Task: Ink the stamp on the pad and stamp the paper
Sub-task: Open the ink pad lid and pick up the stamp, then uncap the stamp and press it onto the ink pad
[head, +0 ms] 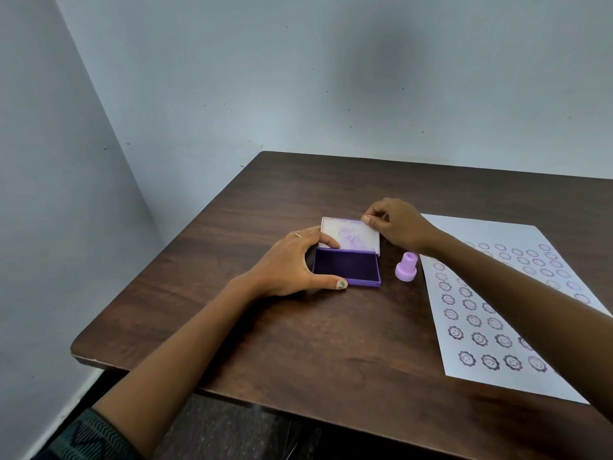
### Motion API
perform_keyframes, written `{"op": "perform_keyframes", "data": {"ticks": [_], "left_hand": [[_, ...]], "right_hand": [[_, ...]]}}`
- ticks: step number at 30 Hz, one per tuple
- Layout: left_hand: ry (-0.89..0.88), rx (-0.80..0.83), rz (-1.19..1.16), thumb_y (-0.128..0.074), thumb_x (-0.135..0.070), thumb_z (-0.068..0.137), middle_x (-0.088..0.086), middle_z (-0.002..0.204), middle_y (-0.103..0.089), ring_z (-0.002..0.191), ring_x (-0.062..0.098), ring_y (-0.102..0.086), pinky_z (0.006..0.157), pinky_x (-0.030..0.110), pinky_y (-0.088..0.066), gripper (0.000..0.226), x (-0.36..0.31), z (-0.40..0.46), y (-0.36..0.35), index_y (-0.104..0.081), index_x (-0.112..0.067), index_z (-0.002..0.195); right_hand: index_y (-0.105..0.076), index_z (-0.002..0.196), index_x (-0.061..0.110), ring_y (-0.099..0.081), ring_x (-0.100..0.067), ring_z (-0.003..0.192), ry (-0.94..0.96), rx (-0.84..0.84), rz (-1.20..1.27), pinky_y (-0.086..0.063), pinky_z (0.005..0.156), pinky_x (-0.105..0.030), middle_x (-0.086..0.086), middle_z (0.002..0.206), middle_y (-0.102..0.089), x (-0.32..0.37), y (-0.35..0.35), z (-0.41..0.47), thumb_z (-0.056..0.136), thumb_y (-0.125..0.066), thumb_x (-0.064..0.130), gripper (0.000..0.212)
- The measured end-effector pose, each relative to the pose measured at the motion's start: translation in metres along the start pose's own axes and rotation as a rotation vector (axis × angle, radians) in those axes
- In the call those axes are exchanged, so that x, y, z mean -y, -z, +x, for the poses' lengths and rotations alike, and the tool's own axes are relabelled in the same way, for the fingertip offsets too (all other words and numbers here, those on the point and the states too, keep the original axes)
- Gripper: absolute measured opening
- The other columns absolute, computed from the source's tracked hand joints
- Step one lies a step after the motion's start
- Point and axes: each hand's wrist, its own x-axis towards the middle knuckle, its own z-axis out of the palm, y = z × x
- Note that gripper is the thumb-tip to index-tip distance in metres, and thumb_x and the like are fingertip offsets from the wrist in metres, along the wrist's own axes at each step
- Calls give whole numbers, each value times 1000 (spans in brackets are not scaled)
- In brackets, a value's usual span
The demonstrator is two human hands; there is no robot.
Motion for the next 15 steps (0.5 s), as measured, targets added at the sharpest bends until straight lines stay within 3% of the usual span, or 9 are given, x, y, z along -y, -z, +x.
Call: {"op": "perform_keyframes", "data": {"ticks": [5, 8, 12, 15], "left_hand": [[-24, -8, 3, -73, -61, 66, -13, 141, -45, 117, -1, -35, 89, 17, -29, 61, -1, -1, 1, -54, -37, 118], [-9, -2, 16, -73, -61, 65, -12, 146, -41, 126, 5, -35, 95, 23, -29, 62, -2, -1, 1, -54, -38, 120], [8, 7, 26, -73, -62, 64, -7, 151, -35, 136, 11, -32, 109, 33, -30, 62, -4, -2, 1, -53, -42, 119], [14, 15, 33, -73, -63, 64, -5, 152, -34, 137, 11, -31, 110, 36, -30, 62, -5, -2, 2, -52, -45, 119]], "right_hand": [[-64, 99, 4, -50, -14, 79, -12, 12, 16, -35, 58, -15, -13, 102, -65, 1, -1, 2, 91, -51, 16, 20], [-64, 103, 3, -54, -17, 85, -16, 33, 20, -40, 62, -20, -14, 107, -66, 1, 0, 1, 92, -48, 16, 23], [-62, 110, 1, -58, -24, 95, 3, 111, 19, -46, 79, -35, -14, 116, -65, 5, 5, -4, 94, -42, 18, 30], [-58, 116, 3, -54, -16, 98, 32, 92, 53, -41, 80, -29, -11, 123, -61, 7, 15, -11, 95, -42, 23, 33]]}}
